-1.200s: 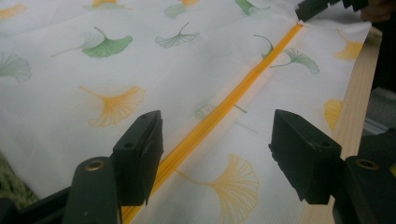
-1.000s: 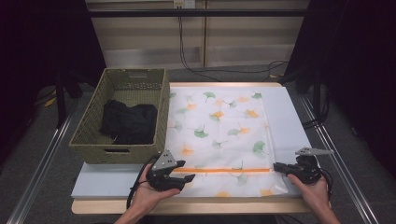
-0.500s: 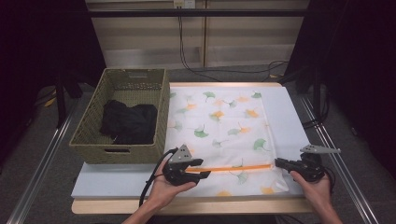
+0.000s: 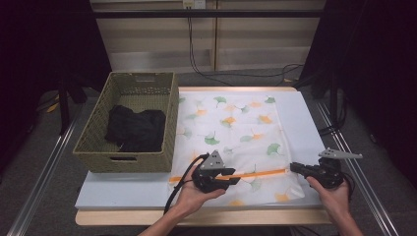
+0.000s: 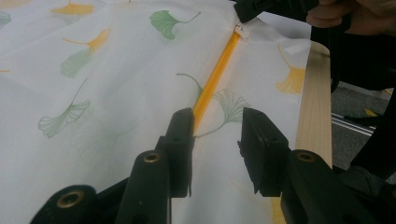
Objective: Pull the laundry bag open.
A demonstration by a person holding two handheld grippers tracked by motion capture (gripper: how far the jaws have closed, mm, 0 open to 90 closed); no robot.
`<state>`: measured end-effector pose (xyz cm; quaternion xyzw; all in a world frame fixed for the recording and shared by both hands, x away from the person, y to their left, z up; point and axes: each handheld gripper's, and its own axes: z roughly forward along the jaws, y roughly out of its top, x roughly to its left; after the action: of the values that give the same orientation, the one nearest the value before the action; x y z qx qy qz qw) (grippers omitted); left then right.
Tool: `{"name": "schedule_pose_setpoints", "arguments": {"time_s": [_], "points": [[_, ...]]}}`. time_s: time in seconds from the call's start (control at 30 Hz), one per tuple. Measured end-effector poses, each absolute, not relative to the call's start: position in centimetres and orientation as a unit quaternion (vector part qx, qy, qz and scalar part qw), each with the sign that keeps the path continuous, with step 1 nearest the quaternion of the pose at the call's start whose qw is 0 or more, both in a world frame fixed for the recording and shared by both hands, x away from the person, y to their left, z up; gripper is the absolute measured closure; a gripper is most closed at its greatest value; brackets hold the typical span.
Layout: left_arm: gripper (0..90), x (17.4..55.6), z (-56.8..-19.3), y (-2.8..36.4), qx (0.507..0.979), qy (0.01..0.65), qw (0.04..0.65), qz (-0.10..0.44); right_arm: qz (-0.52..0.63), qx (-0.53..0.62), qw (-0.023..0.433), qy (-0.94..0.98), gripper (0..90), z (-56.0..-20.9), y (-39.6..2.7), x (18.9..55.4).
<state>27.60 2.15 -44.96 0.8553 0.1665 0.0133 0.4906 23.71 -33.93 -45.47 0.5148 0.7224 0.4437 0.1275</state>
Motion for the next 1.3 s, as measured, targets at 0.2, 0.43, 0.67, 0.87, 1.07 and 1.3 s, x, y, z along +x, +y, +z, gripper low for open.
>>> {"name": "schedule_pose_setpoints", "arguments": {"time_s": [0.2,0.43,0.67,0.87,1.07,1.3], "points": [[69.6,27.9,-45.3,0.6,0.858,0.159,0.488,0.01,0.448,0.509,0.136,0.722,86.3,-44.8,-33.8,24.0],[75.5,28.4,-44.9,-1.0,0.845,0.16,0.511,0.004,0.452,0.5,0.142,0.725,86.4,-43.9,-33.8,24.4],[74.5,28.8,-44.6,-2.0,0.848,0.157,0.507,0.015,0.453,0.497,0.144,0.726,86.4,-43.3,-33.5,24.6],[75.2,28.7,-45.0,-3.5,0.848,0.145,0.51,0.005,0.447,0.492,0.153,0.731,86.4,-42.6,-33.3,25.0],[76.8,28.8,-45.1,-4.2,0.838,0.15,0.525,-0.003,0.454,0.489,0.156,0.728,86.4,-42.3,-33.0,25.2],[76.8,29.1,-45.5,-5.4,0.838,0.148,0.525,-0.01,0.46,0.489,0.153,0.725,86.4,-42.5,-33.2,25.2]]}}
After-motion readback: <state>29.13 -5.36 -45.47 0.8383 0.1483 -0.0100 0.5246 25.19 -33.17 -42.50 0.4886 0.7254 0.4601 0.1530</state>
